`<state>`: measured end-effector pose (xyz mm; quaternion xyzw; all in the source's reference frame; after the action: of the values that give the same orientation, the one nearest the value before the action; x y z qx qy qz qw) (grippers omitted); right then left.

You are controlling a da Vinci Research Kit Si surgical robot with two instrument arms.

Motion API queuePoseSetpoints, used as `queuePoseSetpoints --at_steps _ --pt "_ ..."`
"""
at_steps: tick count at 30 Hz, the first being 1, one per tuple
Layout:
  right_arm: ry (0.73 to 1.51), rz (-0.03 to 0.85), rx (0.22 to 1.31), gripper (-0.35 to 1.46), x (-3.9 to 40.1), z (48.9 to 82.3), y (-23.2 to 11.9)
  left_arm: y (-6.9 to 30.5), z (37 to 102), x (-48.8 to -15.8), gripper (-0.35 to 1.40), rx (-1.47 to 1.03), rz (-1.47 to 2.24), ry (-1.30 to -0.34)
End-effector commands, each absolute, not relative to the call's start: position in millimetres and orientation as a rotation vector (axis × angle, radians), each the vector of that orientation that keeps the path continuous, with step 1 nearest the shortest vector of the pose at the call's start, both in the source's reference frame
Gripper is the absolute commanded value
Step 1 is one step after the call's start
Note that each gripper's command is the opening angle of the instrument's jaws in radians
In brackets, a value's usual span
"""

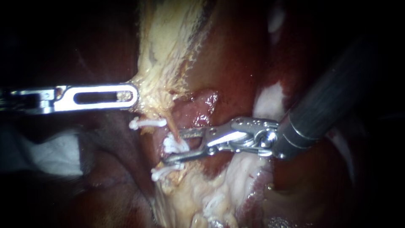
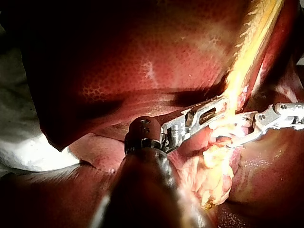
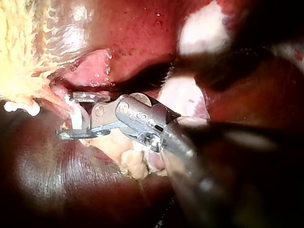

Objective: Going back second clip right tube

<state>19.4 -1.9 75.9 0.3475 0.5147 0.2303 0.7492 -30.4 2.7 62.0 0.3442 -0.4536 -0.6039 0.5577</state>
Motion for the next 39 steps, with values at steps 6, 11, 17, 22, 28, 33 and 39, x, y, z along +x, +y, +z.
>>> queuePoseSetpoints --at_steps 6,11,17,22,28,33,39 --pt "1.127 0.503 0.740 0.56 19.1 75.9 -1.9 2.7 62.0 -30.3 -0.35 0.812 -1.425 -1.070" --pt "1.127 0.501 0.743 0.57 18.4 75.7 -2.0 2.7 62.0 -30.3 -0.35 0.812 -1.425 -1.070" --pt "1.128 0.498 0.745 0.58 18.0 75.4 -2.2 2.7 62.0 -30.3 -0.35 0.812 -1.425 -1.070" --pt "1.131 0.500 0.745 0.60 18.4 75.3 -2.3 2.7 62.0 -30.3 -0.35 0.812 -1.425 -1.070" --pt "1.140 0.496 0.748 0.60 20.0 75.6 -2.6 2.7 62.0 -30.4 -0.35 0.812 -1.425 -1.070" --pt "1.152 0.481 0.754 0.60 21.0 75.8 -3.3 2.7 62.0 -30.4 -0.35 0.812 -1.425 -1.070" --pt "1.160 0.468 0.741 0.60 21.2 76.0 -3.1 2.7 61.9 -30.4 -0.35 0.811 -1.426 -1.070"
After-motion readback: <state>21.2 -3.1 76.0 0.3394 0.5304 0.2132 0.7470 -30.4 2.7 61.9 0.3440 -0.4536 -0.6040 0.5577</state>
